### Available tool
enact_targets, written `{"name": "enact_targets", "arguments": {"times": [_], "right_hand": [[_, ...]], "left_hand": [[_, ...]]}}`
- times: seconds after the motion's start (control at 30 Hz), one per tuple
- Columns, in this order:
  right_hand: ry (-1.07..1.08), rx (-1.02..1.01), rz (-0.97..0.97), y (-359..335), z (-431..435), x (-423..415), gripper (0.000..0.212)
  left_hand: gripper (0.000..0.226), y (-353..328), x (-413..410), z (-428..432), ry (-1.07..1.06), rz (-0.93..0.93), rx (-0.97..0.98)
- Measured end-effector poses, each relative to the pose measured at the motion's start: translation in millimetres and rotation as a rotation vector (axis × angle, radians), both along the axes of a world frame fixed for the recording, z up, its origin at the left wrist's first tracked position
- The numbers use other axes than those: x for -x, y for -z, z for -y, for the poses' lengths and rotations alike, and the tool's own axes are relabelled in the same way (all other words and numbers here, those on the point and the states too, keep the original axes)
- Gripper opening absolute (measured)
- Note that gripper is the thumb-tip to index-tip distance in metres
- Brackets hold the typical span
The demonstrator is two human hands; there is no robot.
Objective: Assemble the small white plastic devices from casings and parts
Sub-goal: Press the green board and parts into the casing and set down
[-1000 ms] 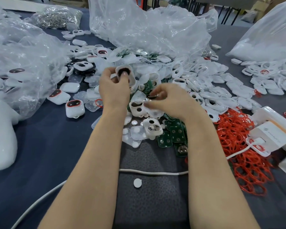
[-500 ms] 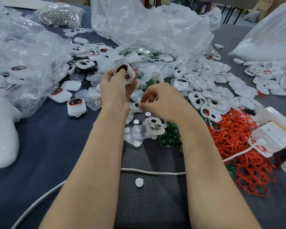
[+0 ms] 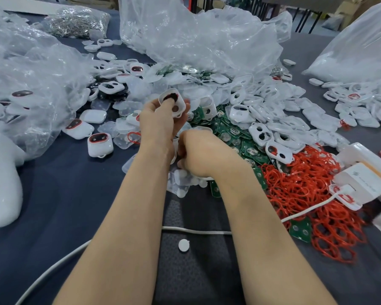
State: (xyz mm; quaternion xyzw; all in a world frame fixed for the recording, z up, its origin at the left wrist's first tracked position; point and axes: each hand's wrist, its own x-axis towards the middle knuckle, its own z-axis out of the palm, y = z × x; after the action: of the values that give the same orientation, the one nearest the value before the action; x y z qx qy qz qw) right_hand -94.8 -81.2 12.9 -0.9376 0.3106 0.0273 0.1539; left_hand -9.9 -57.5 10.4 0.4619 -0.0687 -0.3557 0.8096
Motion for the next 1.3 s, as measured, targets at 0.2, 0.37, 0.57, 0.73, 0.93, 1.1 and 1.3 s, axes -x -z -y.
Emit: {"name": "enact_targets", "arguments": {"times": [0.2,0.37,0.57,0.73,0.93,1.1,1.3], "right_hand": [[0.141,-0.041,0.153,1.1,9.7,3.2,0.008],[0.450,-0.303,0.851,-1.4,30.8,21.2,0.006],[0.638,-1.078,1.338,6.2,45.2,22.5,0.009],[0.621,-1.032,1.350,9.6,48.2,23.4,0.017],[0.582,-0.935,1.330,11.0,49.1,21.2,0.016],[0.598,-0.878,1.306,12.0,49.1,20.1,0.015],[0.586,-0.631,1.252,11.6,48.5,21.0,0.015]], "left_hand": [[0.014,3.2,2.8,0.3,0.038,0.048,-0.040],[0.007,9.6,3.7,5.9,0.084,0.162,-0.112],[0.014,16.0,11.8,12.6,0.156,0.301,-0.150],[0.014,18.2,12.6,13.3,0.148,0.328,-0.166],[0.015,17.5,13.2,14.2,0.143,0.326,-0.170],[0.014,18.1,13.2,13.8,0.143,0.359,-0.166],[0.013,19.0,11.9,15.4,0.115,0.355,-0.145]]}}
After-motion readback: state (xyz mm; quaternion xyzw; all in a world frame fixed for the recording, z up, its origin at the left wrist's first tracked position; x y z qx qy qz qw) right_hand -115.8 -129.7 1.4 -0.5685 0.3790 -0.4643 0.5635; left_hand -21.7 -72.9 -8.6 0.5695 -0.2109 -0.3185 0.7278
